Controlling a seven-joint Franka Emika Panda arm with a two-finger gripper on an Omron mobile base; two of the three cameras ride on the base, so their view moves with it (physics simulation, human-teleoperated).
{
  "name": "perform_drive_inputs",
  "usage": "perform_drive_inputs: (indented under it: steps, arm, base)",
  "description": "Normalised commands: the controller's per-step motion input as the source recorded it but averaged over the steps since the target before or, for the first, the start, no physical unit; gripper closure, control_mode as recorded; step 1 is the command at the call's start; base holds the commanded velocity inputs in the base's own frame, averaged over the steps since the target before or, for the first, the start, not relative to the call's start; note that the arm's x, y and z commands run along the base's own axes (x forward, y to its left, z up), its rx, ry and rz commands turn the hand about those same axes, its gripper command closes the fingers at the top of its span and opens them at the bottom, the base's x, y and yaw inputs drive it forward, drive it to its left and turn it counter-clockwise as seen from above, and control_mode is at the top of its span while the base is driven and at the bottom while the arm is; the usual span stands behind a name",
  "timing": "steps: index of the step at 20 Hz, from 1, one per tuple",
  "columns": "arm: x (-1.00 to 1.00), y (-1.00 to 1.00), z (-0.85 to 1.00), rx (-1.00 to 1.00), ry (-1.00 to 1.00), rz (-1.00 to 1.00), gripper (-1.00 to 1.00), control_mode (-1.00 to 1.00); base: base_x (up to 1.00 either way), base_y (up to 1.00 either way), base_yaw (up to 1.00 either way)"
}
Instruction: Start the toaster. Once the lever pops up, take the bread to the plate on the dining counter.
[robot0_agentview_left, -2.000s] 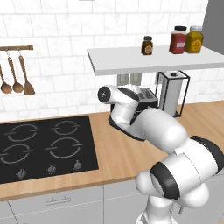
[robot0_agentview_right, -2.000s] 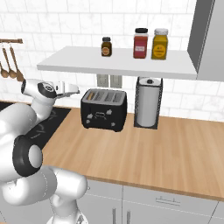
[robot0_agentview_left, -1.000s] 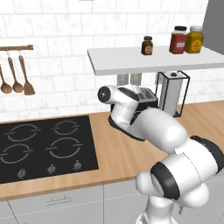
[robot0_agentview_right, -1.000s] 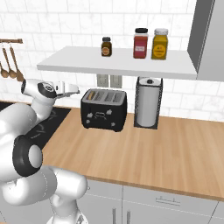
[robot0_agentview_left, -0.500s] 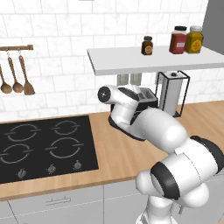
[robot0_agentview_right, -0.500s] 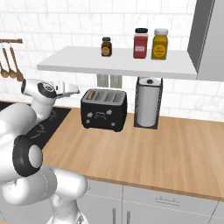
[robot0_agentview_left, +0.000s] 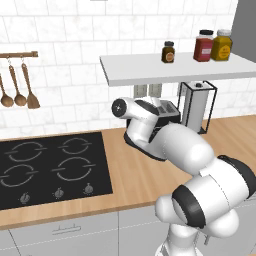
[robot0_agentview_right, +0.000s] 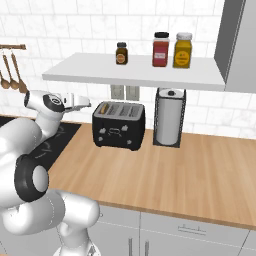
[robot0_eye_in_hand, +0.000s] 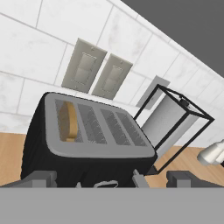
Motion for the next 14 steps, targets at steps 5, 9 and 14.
perform_drive_inputs:
  steps: [5, 9, 14]
  arm:
    - [0.0, 0.0, 0.0, 0.0, 0.0, 0.0, -1.0, -1.0]
    - [0.0, 0.0, 0.0, 0.0, 0.0, 0.0, -1.0, -1.0]
    - [0.0, 0.0, 0.0, 0.0, 0.0, 0.0, -1.0, -1.0]
  base:
    - [0.0, 0.0, 0.0]
    - [0.0, 0.0, 0.0]
    - [0.0, 0.0, 0.0]
